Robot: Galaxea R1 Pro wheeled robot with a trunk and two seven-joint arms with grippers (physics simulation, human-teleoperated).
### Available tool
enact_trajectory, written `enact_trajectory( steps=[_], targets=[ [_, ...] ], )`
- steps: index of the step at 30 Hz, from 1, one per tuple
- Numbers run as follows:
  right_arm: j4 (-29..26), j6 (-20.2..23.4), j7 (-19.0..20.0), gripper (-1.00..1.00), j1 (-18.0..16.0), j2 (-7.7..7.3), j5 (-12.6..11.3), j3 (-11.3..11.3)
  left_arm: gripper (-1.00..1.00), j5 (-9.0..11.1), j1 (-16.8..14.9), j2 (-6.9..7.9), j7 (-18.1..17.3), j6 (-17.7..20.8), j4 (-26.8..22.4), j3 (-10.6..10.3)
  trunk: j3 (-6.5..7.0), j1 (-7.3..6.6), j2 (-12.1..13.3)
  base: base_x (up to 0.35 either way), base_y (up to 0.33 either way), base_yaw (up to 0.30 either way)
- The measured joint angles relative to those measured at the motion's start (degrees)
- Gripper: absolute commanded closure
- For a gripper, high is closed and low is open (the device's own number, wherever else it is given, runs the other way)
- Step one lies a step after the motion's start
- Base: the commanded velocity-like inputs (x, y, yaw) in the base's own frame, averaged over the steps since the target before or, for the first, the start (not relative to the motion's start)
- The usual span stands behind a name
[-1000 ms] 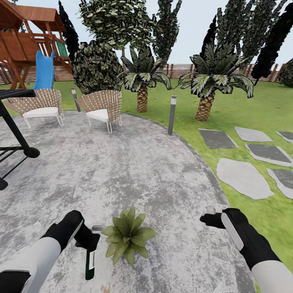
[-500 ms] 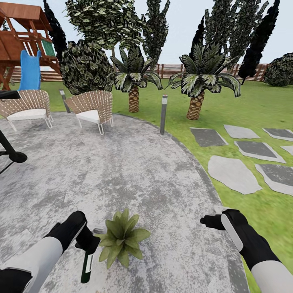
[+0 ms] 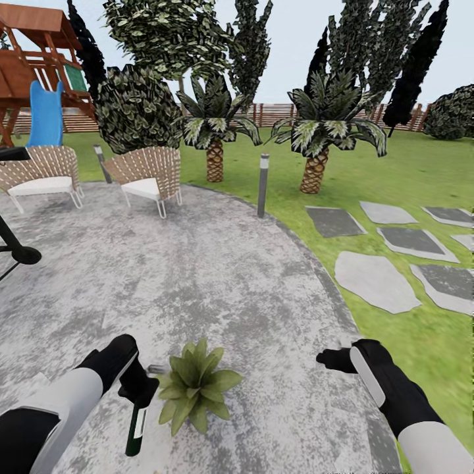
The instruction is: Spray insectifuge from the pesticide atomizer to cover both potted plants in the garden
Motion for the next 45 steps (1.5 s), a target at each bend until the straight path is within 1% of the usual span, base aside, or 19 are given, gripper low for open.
enact_trajectory(
  steps=[3, 9, 12, 20, 27, 32, 33, 45],
  targets=[
    [-0.01, 0.00, -0.02, -1.00, 0.00, 0.39, 0.01, 0.00, 1.00, 0.20, 0.13, -0.01, 0.00, 0.00, -0.04, 0.14, 0.08, 0.00, 0.00, 0.000, 0.002, -0.226],
    [0.08, -0.02, 0.02, -1.00, 0.00, 0.50, 0.04, -0.07, 1.00, 0.13, 0.17, -0.01, 0.00, 0.00, -0.06, 0.23, 0.26, -0.01, 0.00, 0.080, 0.196, -0.239],
    [0.20, -0.01, 0.03, -1.00, 0.00, 0.53, 0.07, -0.08, 1.00, 0.10, 0.20, 0.00, 0.00, 0.01, -0.08, 0.15, 0.33, -0.01, 0.00, 0.071, 0.142, -0.103],
    [0.38, 0.00, 0.01, -1.00, -0.01, 0.50, 0.10, -0.08, 1.00, 0.16, 0.28, -0.06, -0.01, -0.02, -0.08, 0.21, 0.36, 0.00, 0.00, 0.009, 0.018, -0.030],
    [0.78, 0.01, -0.05, -1.00, 0.01, 0.48, 0.12, -0.10, 1.00, 0.30, 0.27, -0.10, 0.00, -0.07, -0.07, 0.21, 0.44, 0.00, 0.00, 0.000, 0.000, -0.208],
    [1.96, 0.00, -0.02, -1.00, -0.01, 0.54, 0.12, -0.09, 1.00, 0.26, 0.61, -0.08, -0.01, -0.07, -0.09, 0.27, 0.46, 0.00, 0.00, 0.000, 0.000, -0.037],
    [2.03, 0.00, -0.05, -1.00, -0.01, 0.46, 0.06, -0.09, 1.00, 0.48, 2.37, -0.17, -0.02, -0.01, -0.07, 0.29, 0.45, 0.00, 0.00, 0.000, 0.000, 0.000],
    [2.08, 0.00, -0.06, -1.00, -0.01, 0.46, 0.12, -0.18, 1.00, 0.11, 2.57, -0.17, -0.01, -0.07, 0.00, 0.30, 0.02, 0.00, 0.00, 0.000, 0.001, 0.000]
  ],
)
